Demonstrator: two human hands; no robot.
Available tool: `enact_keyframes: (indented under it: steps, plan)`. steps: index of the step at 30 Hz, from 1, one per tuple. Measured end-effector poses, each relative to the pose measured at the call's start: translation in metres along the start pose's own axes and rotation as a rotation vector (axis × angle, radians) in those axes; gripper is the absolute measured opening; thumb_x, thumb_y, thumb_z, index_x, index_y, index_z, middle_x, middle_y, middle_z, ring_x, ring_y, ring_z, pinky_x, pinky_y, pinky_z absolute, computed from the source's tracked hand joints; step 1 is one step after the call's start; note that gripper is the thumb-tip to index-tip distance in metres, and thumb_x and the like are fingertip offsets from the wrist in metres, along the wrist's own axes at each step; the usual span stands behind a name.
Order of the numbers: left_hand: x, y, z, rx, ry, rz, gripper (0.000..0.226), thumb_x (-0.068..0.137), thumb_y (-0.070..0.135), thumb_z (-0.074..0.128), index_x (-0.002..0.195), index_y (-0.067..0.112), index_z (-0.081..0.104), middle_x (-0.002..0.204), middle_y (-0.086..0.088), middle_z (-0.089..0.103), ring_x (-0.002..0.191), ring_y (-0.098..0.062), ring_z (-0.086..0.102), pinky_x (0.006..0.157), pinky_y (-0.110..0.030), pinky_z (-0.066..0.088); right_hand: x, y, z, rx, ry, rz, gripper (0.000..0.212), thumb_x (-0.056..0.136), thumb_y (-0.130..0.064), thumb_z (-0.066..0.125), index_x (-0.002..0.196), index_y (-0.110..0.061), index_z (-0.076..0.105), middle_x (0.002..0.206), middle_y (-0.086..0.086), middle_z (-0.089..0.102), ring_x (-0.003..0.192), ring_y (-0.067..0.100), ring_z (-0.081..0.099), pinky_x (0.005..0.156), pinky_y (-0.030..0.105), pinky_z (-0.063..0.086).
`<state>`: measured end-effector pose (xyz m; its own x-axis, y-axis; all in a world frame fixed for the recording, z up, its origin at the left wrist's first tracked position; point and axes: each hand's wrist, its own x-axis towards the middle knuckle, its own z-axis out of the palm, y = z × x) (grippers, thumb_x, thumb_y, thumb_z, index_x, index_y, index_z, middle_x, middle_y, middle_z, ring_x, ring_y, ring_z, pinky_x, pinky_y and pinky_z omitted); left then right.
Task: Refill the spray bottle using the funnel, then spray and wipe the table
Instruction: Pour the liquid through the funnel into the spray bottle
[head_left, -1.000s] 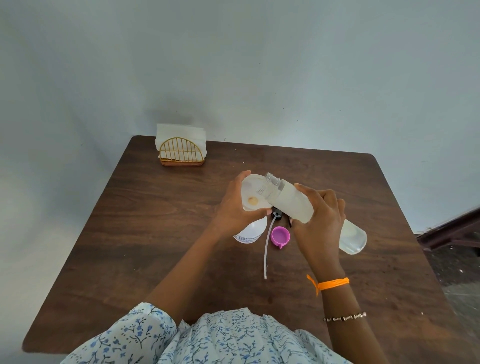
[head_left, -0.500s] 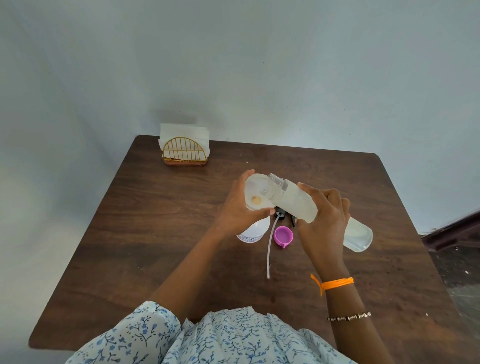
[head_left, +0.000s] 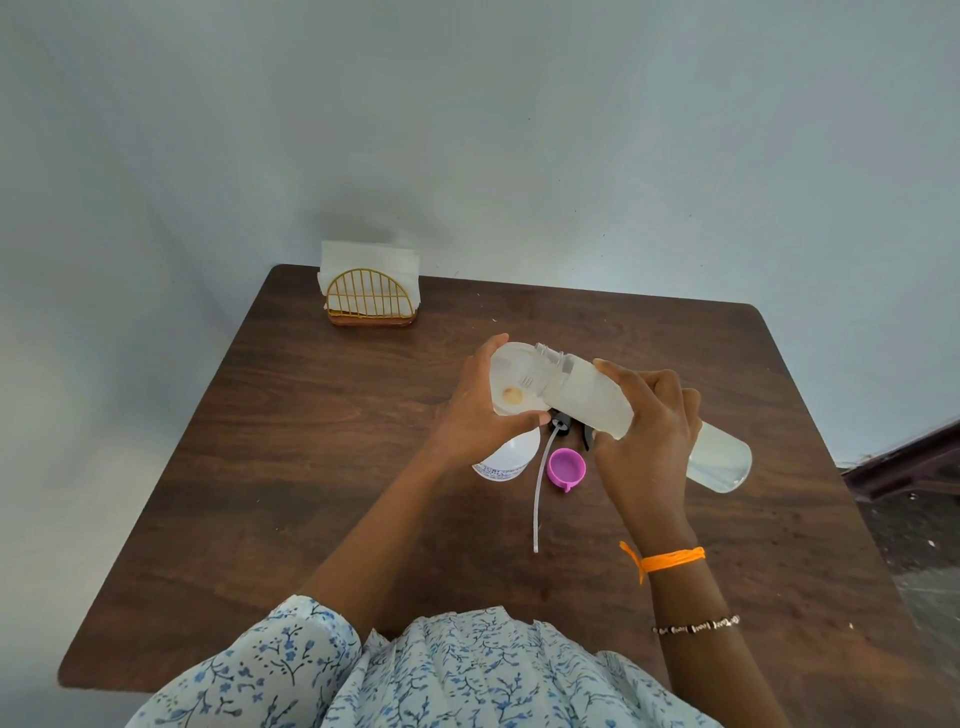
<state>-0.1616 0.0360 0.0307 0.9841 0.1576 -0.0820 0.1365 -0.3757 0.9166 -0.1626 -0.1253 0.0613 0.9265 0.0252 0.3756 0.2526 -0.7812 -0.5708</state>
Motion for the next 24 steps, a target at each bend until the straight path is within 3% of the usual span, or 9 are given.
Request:
enact_keyframes:
  steps: [5,13,24]
  plan:
    - [-0.0007,0.0021,-0.001,0.003,-0.007,-0.002,0.093,0.071,0.026,0.078,0.141,0.032,0.017,0.147,0.004,0.025,0.13,-0.015,0.031,0.107,-0.04,0.035,0.0,0.0006,0.0009,-0.004,0.007,0.002,0.067,0.059,0.01,0.076,0.117,-0.021,0.062,0.102,0.008,0.056,0.101,0.027,0.043,0.083,0.034,0.031]
    - [-0.0014,0.0047,-0.0013,0.009,-0.016,0.0,0.093,0.073,0.025,0.077,0.142,0.03,0.016,0.148,0.003,0.024,0.13,-0.014,0.031,0.107,-0.04,0.034,-0.0003,-0.0021,-0.0007,-0.008,-0.004,0.012,0.067,0.059,0.009,0.077,0.117,-0.02,0.062,0.105,0.009,0.057,0.103,0.028,0.043,0.087,0.04,0.037]
    - [-0.0018,0.0044,-0.0016,-0.011,-0.02,0.007,0.093,0.073,0.023,0.077,0.142,0.03,0.016,0.148,0.003,0.024,0.131,-0.015,0.03,0.106,-0.038,0.034,-0.0004,-0.0023,0.0007,-0.026,0.006,-0.003,0.07,0.058,0.012,0.075,0.118,-0.021,0.061,0.103,0.007,0.055,0.102,0.026,0.042,0.085,0.034,0.03]
